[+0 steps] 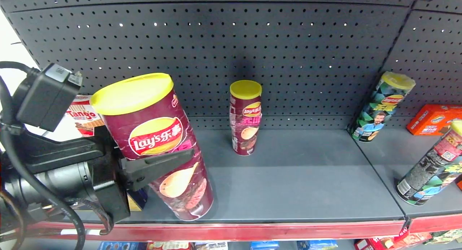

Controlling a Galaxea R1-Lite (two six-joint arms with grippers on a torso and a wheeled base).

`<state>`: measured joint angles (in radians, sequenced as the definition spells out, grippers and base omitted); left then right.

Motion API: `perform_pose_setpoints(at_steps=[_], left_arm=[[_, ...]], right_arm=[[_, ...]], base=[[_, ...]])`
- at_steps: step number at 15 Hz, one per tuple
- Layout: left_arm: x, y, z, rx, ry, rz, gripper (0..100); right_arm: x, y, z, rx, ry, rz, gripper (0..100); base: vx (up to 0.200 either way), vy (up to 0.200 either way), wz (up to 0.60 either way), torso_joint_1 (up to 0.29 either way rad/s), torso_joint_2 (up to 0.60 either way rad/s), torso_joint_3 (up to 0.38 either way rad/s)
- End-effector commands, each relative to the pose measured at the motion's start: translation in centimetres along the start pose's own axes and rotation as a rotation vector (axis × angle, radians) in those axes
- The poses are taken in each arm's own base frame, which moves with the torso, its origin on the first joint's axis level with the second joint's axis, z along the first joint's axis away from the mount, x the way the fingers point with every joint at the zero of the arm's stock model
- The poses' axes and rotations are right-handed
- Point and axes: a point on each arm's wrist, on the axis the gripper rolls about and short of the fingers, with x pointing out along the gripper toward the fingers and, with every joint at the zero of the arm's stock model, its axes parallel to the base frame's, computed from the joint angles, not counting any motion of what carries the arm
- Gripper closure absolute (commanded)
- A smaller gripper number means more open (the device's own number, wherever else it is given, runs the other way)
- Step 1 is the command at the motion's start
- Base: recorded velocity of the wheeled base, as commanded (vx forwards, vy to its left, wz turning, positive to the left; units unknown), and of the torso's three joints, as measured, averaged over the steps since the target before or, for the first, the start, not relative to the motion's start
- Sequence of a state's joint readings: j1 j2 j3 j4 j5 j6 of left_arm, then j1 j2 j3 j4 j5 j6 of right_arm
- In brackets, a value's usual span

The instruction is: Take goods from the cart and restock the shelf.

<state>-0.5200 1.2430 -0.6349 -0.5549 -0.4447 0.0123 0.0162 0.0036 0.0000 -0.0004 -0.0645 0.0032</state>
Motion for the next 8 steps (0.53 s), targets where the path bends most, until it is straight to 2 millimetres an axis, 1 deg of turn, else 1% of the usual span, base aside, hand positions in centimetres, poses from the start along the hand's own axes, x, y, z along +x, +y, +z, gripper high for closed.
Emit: perform_pose_setpoints(at_steps=[1, 4, 6, 8], left_arm=[[0.0, 0.0, 0.0, 0.0, -0.001, 0.003, 100], [-0.3, 0.6, 0.3, 0.004, -0.012, 0.034, 100], [-0.5, 1.0, 0.5, 0.007, -0.019, 0.049, 100], [-1.3, 0.8, -0.1, 0.0, -0.01, 0.041, 100]], right_arm=[[0.0, 0.0, 0.0, 0.0, 0.001, -0.002, 0], [0.0, 0.0, 0.0, -0.002, 0.003, 0.004, 0], [0.0, 0.1, 0.0, -0.003, 0.001, 0.042, 0], [0.1, 0.1, 0.0, -0.007, 0.012, 0.054, 0]], base=[[0.0, 0.0, 0.0, 0.0, 0.0, 0.0], [0.0, 0.0, 0.0, 0.0, 0.0, 0.0], [0.0, 0.0, 0.0, 0.0, 0.0, 0.0], [0.0, 0.0, 0.0, 0.0, 0.0, 0.0]])
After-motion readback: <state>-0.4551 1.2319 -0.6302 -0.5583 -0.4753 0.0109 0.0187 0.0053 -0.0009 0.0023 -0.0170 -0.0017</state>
